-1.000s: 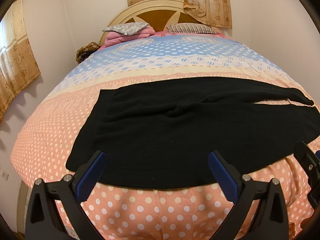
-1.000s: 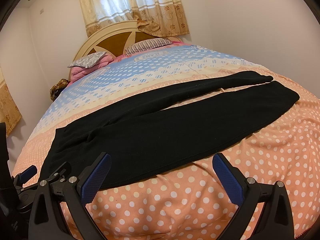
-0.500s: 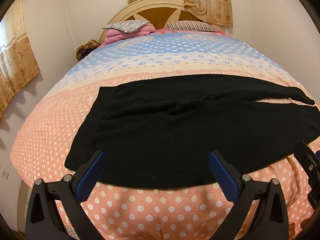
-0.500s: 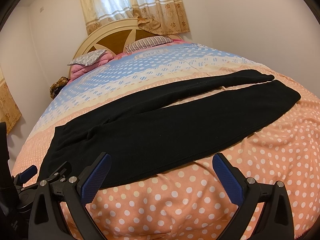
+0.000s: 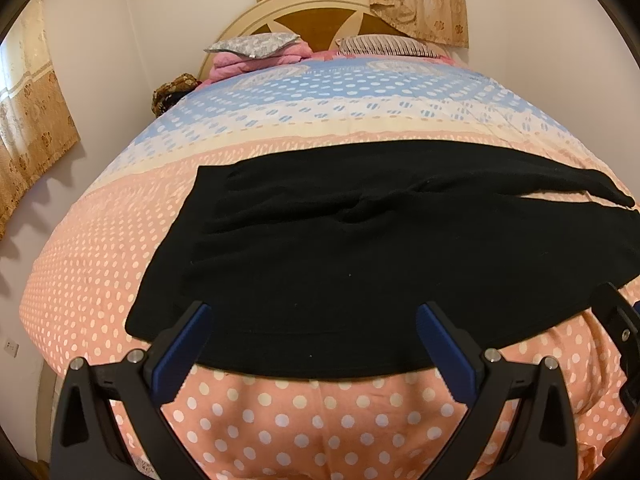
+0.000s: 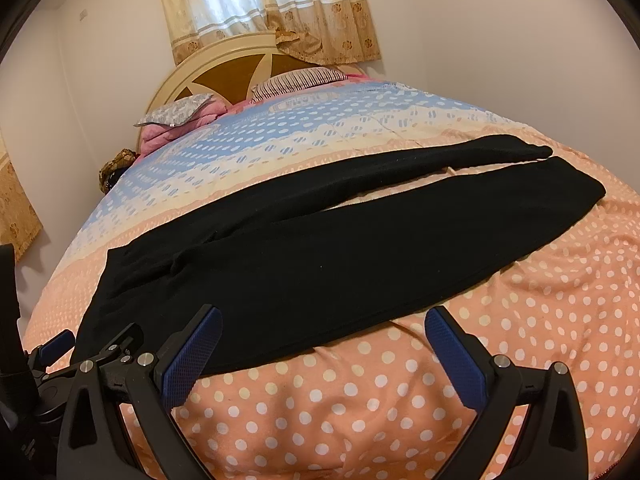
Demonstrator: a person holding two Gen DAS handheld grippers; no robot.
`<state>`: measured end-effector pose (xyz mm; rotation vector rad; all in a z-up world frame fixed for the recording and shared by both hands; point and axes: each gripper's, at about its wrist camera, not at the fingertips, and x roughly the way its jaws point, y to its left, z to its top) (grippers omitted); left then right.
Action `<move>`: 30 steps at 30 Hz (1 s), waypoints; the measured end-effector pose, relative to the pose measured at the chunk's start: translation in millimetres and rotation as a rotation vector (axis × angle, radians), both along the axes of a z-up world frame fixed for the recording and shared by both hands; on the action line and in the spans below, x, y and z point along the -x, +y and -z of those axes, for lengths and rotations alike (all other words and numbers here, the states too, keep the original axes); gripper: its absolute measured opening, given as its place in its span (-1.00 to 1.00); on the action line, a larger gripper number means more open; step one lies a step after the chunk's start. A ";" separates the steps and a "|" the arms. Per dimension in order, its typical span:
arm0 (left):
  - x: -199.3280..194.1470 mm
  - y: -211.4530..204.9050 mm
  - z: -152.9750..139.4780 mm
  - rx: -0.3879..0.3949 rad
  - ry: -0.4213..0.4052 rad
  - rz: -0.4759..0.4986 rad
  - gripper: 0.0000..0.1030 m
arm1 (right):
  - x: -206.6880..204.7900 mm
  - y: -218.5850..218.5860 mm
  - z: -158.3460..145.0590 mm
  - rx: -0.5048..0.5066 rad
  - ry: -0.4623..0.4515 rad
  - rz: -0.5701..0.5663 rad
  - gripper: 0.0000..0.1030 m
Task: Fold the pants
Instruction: 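Move both grippers toward the waistband of the black pants, then grasp the waistband edge with the left gripper while the right gripper grasps the other waistband corner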
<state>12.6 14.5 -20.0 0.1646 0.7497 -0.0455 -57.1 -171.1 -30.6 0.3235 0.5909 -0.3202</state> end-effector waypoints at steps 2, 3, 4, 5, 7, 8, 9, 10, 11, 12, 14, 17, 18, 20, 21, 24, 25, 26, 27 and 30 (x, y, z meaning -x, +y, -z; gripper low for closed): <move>-2.6 0.9 1.1 -0.009 -0.010 -0.002 1.00 | -3.7 -1.8 0.7 -0.001 0.004 -0.001 0.98; -3.8 0.9 1.6 -0.018 -0.017 -0.002 1.00 | -5.0 -2.2 1.7 -0.001 0.007 -0.001 0.98; -5.2 1.5 2.7 -0.025 -0.020 -0.001 1.00 | -6.4 -2.8 2.7 -0.002 0.009 -0.002 0.98; -7.1 2.8 4.0 -0.031 -0.020 0.000 1.00 | -8.6 -3.7 4.7 -0.005 0.015 -0.003 0.98; -11.4 6.9 6.0 -0.040 -0.024 0.001 1.00 | -12.5 -5.2 7.4 -0.008 0.027 -0.004 0.98; -14.3 9.4 7.5 -0.043 -0.021 -0.006 1.00 | -15.4 -6.9 10.0 -0.012 0.036 -0.003 0.98; -17.5 13.9 8.6 -0.048 -0.020 -0.013 1.00 | -17.6 -9.2 11.3 -0.015 0.041 -0.003 0.98; -20.9 17.9 9.4 -0.043 -0.020 -0.017 1.00 | -20.1 -11.3 13.0 -0.020 0.046 -0.004 0.98; -24.5 23.5 8.6 -0.049 -0.022 -0.021 1.00 | -22.6 -13.4 14.4 -0.025 0.047 -0.008 0.98; -28.0 30.1 8.0 -0.046 -0.019 -0.027 1.00 | -24.9 -15.1 15.1 -0.028 0.044 -0.015 0.98; -37.1 48.9 4.1 -0.027 -0.012 -0.048 1.00 | -28.8 -16.8 15.1 -0.025 0.033 -0.032 0.98; -56.7 78.1 0.0 0.072 0.024 -0.053 1.00 | -36.2 -13.7 14.0 0.001 0.021 -0.068 0.97; -64.9 88.4 -2.5 0.095 0.030 -0.065 1.00 | -39.2 -12.1 13.6 0.011 0.021 -0.079 0.97; -84.4 108.8 -9.6 0.129 0.035 -0.084 1.00 | -46.2 -10.2 12.6 0.023 0.023 -0.104 0.78; -96.9 119.1 -13.9 0.137 0.029 -0.092 0.98 | -49.2 -9.5 12.3 0.024 0.025 -0.115 0.69; -128.1 129.4 -16.3 0.107 0.064 -0.092 0.87 | -59.7 -7.1 15.3 0.011 0.042 -0.141 0.61; -139.7 132.7 -15.1 0.112 0.069 -0.078 0.80 | -62.6 -7.5 17.1 -0.002 0.046 -0.146 0.61; -152.1 135.9 -12.1 0.123 0.074 -0.071 0.75 | -64.7 -8.2 18.0 -0.009 0.048 -0.148 0.61; -166.8 139.4 -7.5 0.122 0.091 -0.072 0.62 | -66.6 -8.4 18.8 -0.012 0.049 -0.149 0.61; -199.2 145.7 7.3 0.168 0.127 -0.064 0.44 | -70.8 -10.8 17.5 -0.012 0.048 -0.151 0.61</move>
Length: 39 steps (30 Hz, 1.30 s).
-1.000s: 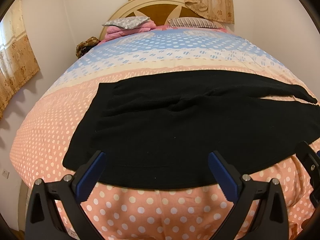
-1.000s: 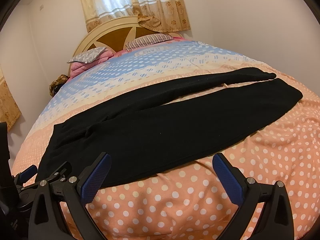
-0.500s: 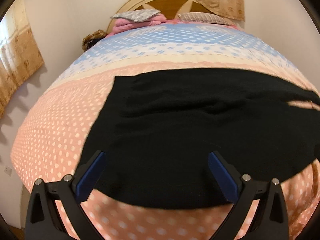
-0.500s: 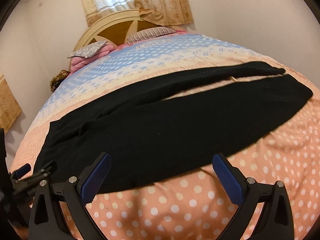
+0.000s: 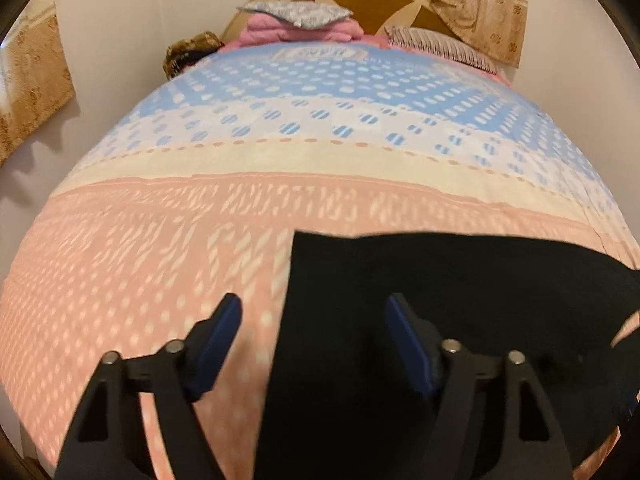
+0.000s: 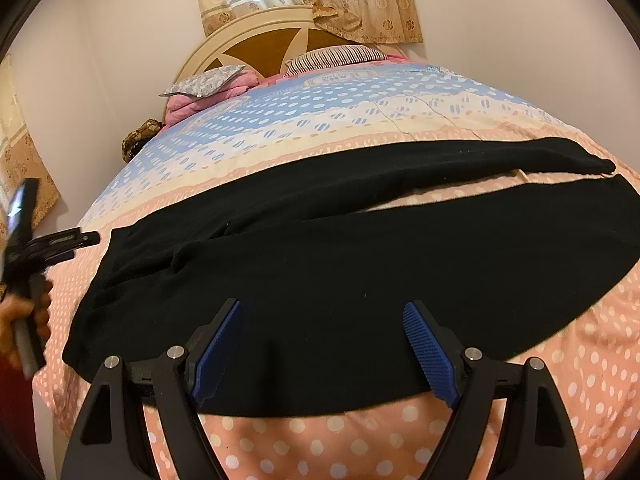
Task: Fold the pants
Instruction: 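Grasp the waistband edge with the left gripper while the right gripper grasps the other waistband corner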
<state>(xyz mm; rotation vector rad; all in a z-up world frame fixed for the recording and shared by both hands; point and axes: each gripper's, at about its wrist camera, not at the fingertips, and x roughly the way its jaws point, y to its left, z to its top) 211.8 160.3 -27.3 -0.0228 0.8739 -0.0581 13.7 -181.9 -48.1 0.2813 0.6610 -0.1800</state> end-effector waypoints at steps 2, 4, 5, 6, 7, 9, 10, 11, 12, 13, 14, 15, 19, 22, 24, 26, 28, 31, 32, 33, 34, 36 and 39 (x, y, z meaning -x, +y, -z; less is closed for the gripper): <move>-19.1 0.9 14.4 0.005 0.046 -0.001 0.31 | -3.0 -2.4 -3.9 0.004 -0.008 -0.009 0.61; -29.5 -0.7 25.9 0.015 0.090 0.005 0.12 | -8.2 -6.4 -8.7 0.016 -0.009 -0.029 0.61; -34.0 -0.9 30.9 0.020 0.106 0.008 0.08 | -14.0 -9.6 -12.1 0.019 -0.004 -0.044 0.61; -37.9 -2.3 35.3 0.029 0.122 0.012 -0.04 | -20.6 -14.0 -15.5 0.019 0.003 -0.056 0.61; -40.0 -3.6 39.0 0.036 0.134 0.021 -0.21 | -29.8 -20.3 -20.1 0.028 0.012 -0.067 0.61; -42.4 -4.9 41.5 0.059 0.135 0.035 -0.25 | -49.3 -29.8 -27.9 0.058 0.027 -0.093 0.60; -41.2 -5.0 40.0 0.064 0.125 0.036 -0.26 | -60.4 -33.9 -31.4 0.079 0.033 -0.106 0.54; -42.0 -5.4 38.3 0.066 0.116 0.040 -0.27 | -71.7 -38.2 -34.0 0.095 0.044 -0.125 0.49; -42.2 -4.4 36.9 0.073 0.104 0.044 -0.31 | -82.1 -39.7 -36.3 0.103 0.052 -0.144 0.48; -42.2 -4.2 36.6 0.084 0.102 0.047 -0.34 | -101.5 -44.0 -38.1 0.106 0.066 -0.184 0.48; -42.9 -3.0 35.7 0.096 0.091 0.049 -0.35 | -115.5 -46.6 -38.3 0.105 0.079 -0.213 0.48; -44.8 -1.8 34.6 0.103 0.083 0.051 -0.35 | -130.6 -49.5 -38.0 0.106 0.093 -0.237 0.48; -54.2 0.0 31.6 0.116 0.083 0.059 -0.35 | -200.3 -62.7 -25.9 0.113 0.162 -0.317 0.49; -62.7 1.9 28.3 0.134 0.101 0.039 -0.26 | -237.7 -66.3 -13.3 0.149 0.202 -0.363 0.49; -66.5 1.2 28.0 0.140 0.112 0.038 -0.19 | -257.8 -65.7 -1.7 0.204 0.243 -0.403 0.49; -67.6 -3.8 29.1 0.109 0.111 0.045 -0.13 | -271.8 -67.7 9.8 0.214 0.277 -0.442 0.49; -68.8 -8.5 29.8 0.081 0.107 0.052 -0.12 | -274.9 -74.4 11.8 0.158 0.277 -0.457 0.49; -69.9 -11.8 30.1 0.067 0.097 0.070 -0.23 | -271.7 -72.3 9.9 0.163 0.277 -0.499 0.35; -69.4 -11.8 30.7 0.072 0.090 0.078 -0.31 | -268.4 -69.3 9.0 0.171 0.270 -0.530 0.12; -68.6 -12.0 31.1 0.091 0.084 0.089 -0.50 | -266.9 -66.5 8.2 0.178 0.264 -0.544 -0.01; -67.3 -11.8 31.5 0.107 0.083 0.096 -0.63 | -264.7 -62.8 7.3 0.187 0.261 -0.559 -0.28; -66.3 -14.4 29.2 0.098 0.080 0.100 -0.65 | -262.9 -57.4 5.6 0.195 0.262 -0.570 -0.60; -63.1 -14.7 20.9 0.090 0.067 0.087 -0.65 | -259.1 -51.2 0.1 0.224 0.260 -0.550 -0.90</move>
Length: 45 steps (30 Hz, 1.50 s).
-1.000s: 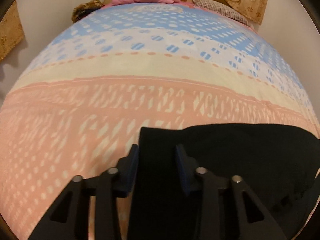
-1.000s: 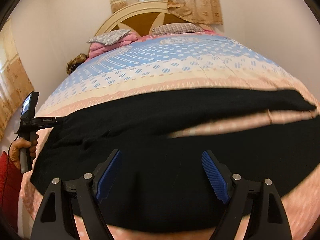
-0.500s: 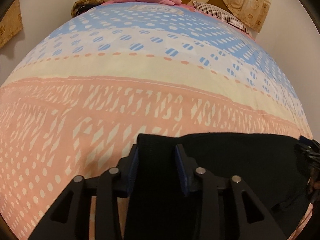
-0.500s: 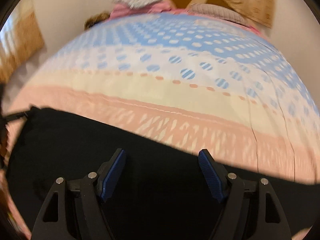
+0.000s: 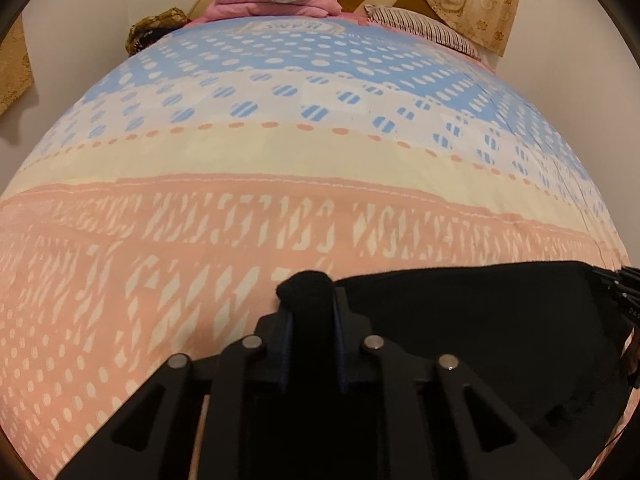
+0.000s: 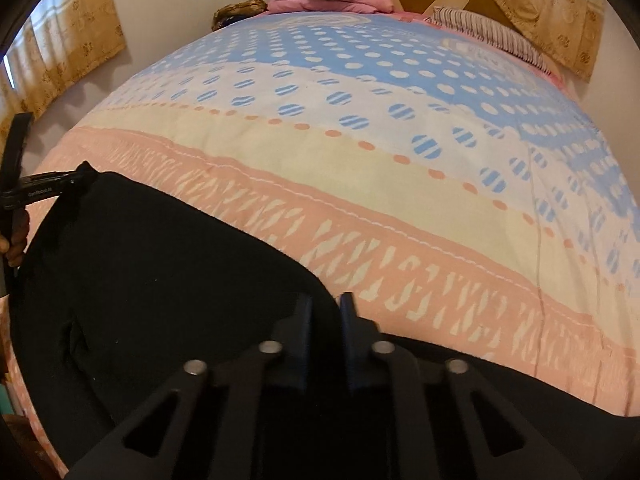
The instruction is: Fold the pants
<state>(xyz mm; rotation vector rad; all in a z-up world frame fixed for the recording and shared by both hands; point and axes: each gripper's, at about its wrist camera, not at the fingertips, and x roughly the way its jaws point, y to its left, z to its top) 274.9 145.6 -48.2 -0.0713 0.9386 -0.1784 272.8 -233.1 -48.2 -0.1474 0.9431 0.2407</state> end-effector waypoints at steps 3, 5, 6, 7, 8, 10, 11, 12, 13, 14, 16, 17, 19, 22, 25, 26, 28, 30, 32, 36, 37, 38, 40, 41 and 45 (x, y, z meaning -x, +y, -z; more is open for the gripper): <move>9.6 3.8 -16.7 0.016 -0.043 -0.007 -0.65 | 13.4 -0.2 -16.2 -0.029 -0.043 0.020 -0.92; 19.6 7.4 -31.0 0.023 -0.078 -0.012 -0.65 | 27.0 -1.7 -32.0 -0.053 -0.079 0.031 -0.92; 25.2 9.1 -38.1 0.026 -0.095 -0.014 -0.65 | 33.2 -2.1 -38.8 -0.060 -0.096 0.035 -0.92; 30.6 11.0 -45.1 0.026 -0.108 -0.015 -0.65 | 44.8 -2.3 -49.5 -0.071 -0.124 0.039 -0.92; 38.7 13.0 -54.1 0.031 -0.131 -0.014 -0.65 | 52.6 -2.2 -56.0 -0.078 -0.143 0.041 -0.92; 55.7 16.1 -69.7 0.039 -0.177 -0.010 -0.65 | 70.7 -1.8 -71.1 -0.096 -0.185 0.043 -0.92; 65.5 17.1 -76.6 0.040 -0.198 -0.008 -0.65 | 83.8 -1.2 -79.2 -0.109 -0.210 0.042 -0.93; 77.9 18.9 -83.5 0.043 -0.223 -0.001 -0.65 | 94.4 -1.0 -85.1 -0.119 -0.230 0.042 -0.95; 85.2 19.9 -86.1 0.038 -0.233 0.005 -0.65 | 111.5 -0.1 -91.9 -0.133 -0.256 0.042 -0.99; 93.6 20.7 -88.1 0.031 -0.240 0.011 -0.65 | 123.8 0.7 -96.0 -0.143 -0.275 0.040 -1.00; 113.9 23.8 -89.3 0.049 -0.258 0.026 -0.65 | 155.3 3.5 -102.0 -0.166 -0.312 0.031 -1.00; 123.7 24.3 -87.6 0.064 -0.262 0.033 -0.65 | 165.8 4.7 -102.5 -0.174 -0.321 0.023 -1.00; 137.6 23.9 -78.9 0.059 -0.258 0.041 -0.65 | 185.4 9.9 -96.4 -0.183 -0.311 0.007 -1.00; 151.7 18.9 -67.3 0.033 -0.267 0.029 -0.65 | 200.9 7.6 -76.3 -0.183 -0.267 0.049 -0.99; 161.6 17.8 -62.4 0.063 -0.275 0.014 -0.65 | 196.6 -12.3 -57.1 -0.310 -0.190 0.123 -0.98; 165.6 17.9 -62.9 0.070 -0.288 0.005 -0.65 | 190.9 -23.1 -49.4 -0.394 -0.153 0.167 -0.98; 179.8 19.0 -65.1 0.080 -0.322 -0.003 -0.65 | 183.5 -37.9 -40.6 -0.524 -0.117 0.229 -0.98; 193.9 22.1 -63.3 0.090 -0.351 -0.007 -0.65 | 176.4 -49.1 -34.5 -0.644 -0.101 0.277 -0.90; 206.9 22.4 -58.3 0.083 -0.365 -0.006 -0.65 | 166.0 -53.0 -27.8 -0.733 -0.067 0.306 0.20; 214.6 22.4 -48.7 0.075 -0.344 -0.012 -0.65 | 151.1 -59.3 -16.3 -0.858 -0.108 0.382 0.74; 214.8 23.0 -48.0 0.079 -0.341 -0.013 -0.65 | 143.2 -59.6 -13.5 -0.864 -0.101 0.398 0.74; 214.4 23.8 -48.6 0.081 -0.341 -0.015 -0.65 | 137.4 -59.6 -10.7 -0.856 -0.088 0.424 0.74; 216.0 26.1 -49.9 0.093 -0.346 -0.019 -0.65 | 125.1 -60.8 -2.7 -0.822 -0.036 0.485 0.59; 216.7 27.6 -51.0 0.101 -0.349 -0.018 -0.65 | 117.7 -59.6 4.4 -0.824 -0.018 0.498 0.37; 220.1 26.5 -49.9 0.098 -0.354 -0.012 -0.65 | 96.3 -61.6 14.8 -0.797 -0.024 0.524 -0.02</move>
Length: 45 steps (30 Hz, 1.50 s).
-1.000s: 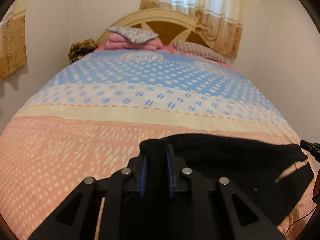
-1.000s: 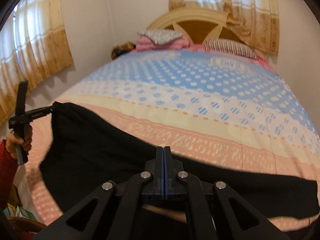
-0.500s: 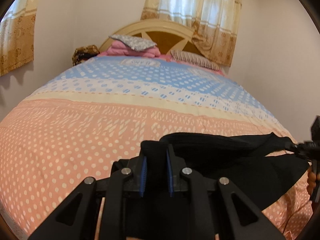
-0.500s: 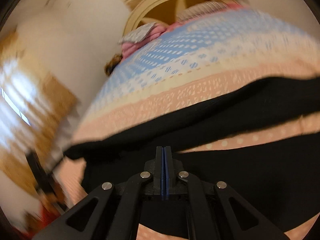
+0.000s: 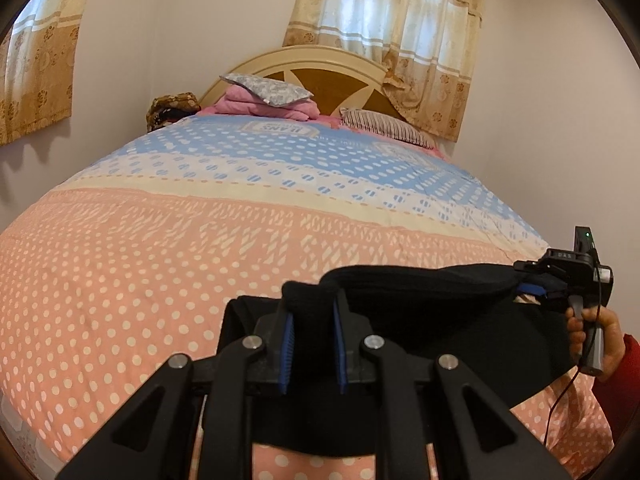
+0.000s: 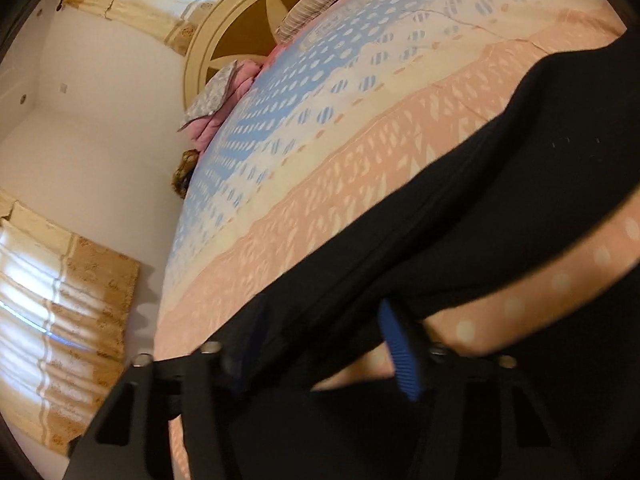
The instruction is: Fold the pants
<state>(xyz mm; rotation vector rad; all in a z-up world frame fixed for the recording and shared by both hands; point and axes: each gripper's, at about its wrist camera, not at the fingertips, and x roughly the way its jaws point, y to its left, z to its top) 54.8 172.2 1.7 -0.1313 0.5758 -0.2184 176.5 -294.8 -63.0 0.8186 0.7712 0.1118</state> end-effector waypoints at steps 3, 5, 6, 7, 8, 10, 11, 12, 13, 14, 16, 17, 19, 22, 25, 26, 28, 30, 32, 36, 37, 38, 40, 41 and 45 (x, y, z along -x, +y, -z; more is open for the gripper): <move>-4.2 -1.5 0.7 -0.010 0.000 0.006 -0.65 | -9.5 -3.8 0.7 0.023 -0.009 0.013 -0.69; -7.7 -2.3 -0.4 -0.026 0.001 -0.001 -0.65 | -7.7 -7.6 -3.0 0.010 -0.018 0.005 -0.80; -10.3 -1.5 -1.4 -0.028 0.004 -0.005 -0.65 | -1.5 -8.0 -5.4 0.010 -0.033 0.002 -0.81; -11.2 0.2 -2.8 -0.022 0.004 -0.007 -0.65 | 5.8 -8.0 -14.0 0.018 -0.064 -0.004 -0.82; -10.9 2.5 -4.2 -0.015 0.002 -0.009 -0.65 | 15.7 -8.2 -17.0 0.024 -0.091 -0.008 -0.83; -7.1 7.6 -7.3 -0.014 -0.005 -0.011 -0.65 | 36.8 -3.5 -30.6 0.029 -0.142 -0.022 -0.84; -3.5 11.2 -8.3 -0.014 -0.010 -0.010 -0.65 | 51.2 0.3 -38.7 0.035 -0.173 -0.032 -0.84; 0.2 15.4 -8.1 -0.014 -0.011 -0.013 -0.64 | 63.1 4.2 -44.4 0.049 -0.194 -0.039 -0.84; 3.0 18.7 -6.8 -0.013 -0.009 -0.015 -0.63 | 78.3 8.9 -50.0 0.070 -0.215 -0.043 -0.84; 6.8 23.1 -4.1 -0.007 -0.005 -0.019 -0.61 | 96.4 14.9 -53.5 0.094 -0.236 -0.046 -0.84; 12.7 30.6 4.5 -0.001 0.014 -0.026 -0.56 | 126.4 26.9 -51.9 0.141 -0.255 -0.048 -0.84; 14.9 33.0 10.2 -0.003 0.029 -0.026 -0.55 | 142.2 34.0 -47.6 0.172 -0.254 -0.043 -0.84; 18.2 34.5 22.2 -0.029 0.063 -0.034 -0.52 | 164.5 46.6 -33.8 0.230 -0.234 -0.037 -0.84; 23.6 32.4 39.0 -0.097 0.110 -0.036 -0.38 | 187.4 65.4 -1.3 0.291 -0.166 -0.051 -0.84; 25.0 38.4 52.6 -0.164 0.159 -0.092 0.24 | 195.1 73.4 21.2 0.343 -0.103 -0.082 -0.78; 26.3 44.4 55.7 -0.178 0.172 -0.129 0.42 | 197.6 72.8 24.4 0.340 -0.094 -0.086 -0.78; 29.3 56.0 57.8 -0.197 0.188 -0.200 0.71 | 196.2 69.9 26.6 0.338 -0.057 -0.099 -0.62; 32.3 72.9 57.8 -0.222 0.208 -0.270 0.71 | 195.4 67.1 29.4 0.327 0.003 -0.119 -0.36; 38.2 92.2 53.0 -0.225 0.207 -0.354 0.69 | 199.5 61.6 24.8 0.330 0.007 -0.127 -0.27; 46.4 108.6 34.8 -0.165 0.162 -0.406 0.69 | 215.1 61.3 3.3 0.380 -0.053 -0.099 -0.27; 46.9 105.7 30.5 -0.160 0.149 -0.399 0.69 | 219.2 62.8 -4.9 0.378 -0.089 -0.086 -0.27; 46.0 100.8 28.6 -0.161 0.139 -0.377 0.69 | 220.7 63.5 -15.9 0.374 -0.146 -0.081 -0.27; 43.5 87.0 28.2 -0.170 0.131 -0.333 0.69 | 212.5 68.3 -29.5 0.354 -0.224 -0.124 -0.27; 41.2 79.0 30.9 -0.170 0.135 -0.308 0.69 | 204.7 71.4 -33.2 0.341 -0.240 -0.150 -0.27; 35.4 54.0 45.1 -0.156 0.161 -0.241 0.69 | 145.4 90.0 -31.7 0.257 -0.224 -0.261 -0.27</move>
